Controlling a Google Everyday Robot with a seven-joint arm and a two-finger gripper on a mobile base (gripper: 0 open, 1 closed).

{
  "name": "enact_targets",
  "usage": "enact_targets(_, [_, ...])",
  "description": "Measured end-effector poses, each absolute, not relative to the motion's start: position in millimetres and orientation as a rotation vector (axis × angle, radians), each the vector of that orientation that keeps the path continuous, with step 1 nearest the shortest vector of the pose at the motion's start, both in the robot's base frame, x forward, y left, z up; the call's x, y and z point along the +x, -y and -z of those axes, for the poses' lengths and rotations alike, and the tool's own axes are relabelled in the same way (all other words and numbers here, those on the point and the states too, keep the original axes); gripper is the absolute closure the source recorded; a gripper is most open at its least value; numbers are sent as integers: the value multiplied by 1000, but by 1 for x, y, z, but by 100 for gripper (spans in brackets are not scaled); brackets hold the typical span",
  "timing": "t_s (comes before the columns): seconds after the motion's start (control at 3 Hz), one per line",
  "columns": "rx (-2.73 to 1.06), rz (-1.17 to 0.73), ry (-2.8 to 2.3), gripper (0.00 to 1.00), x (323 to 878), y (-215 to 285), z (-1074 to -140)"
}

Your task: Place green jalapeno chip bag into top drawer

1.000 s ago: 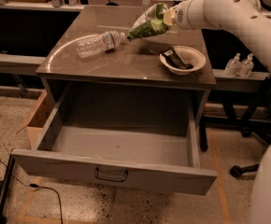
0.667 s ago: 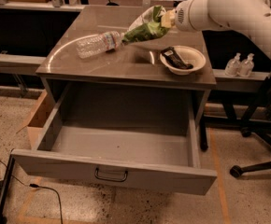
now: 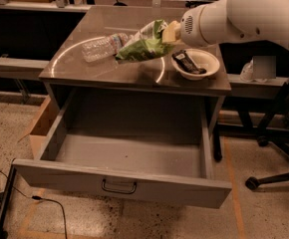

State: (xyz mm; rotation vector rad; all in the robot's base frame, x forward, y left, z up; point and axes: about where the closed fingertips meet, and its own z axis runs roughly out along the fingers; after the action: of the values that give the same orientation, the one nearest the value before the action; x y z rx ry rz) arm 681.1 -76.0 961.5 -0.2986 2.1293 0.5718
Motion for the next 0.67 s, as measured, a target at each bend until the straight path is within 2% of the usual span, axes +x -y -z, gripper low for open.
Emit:
enact_targets(0.33, [-299,-572,-2129,100,681,76,-962])
enact_targets(0.67, [-303,-584,-2169,100,655,62,-960])
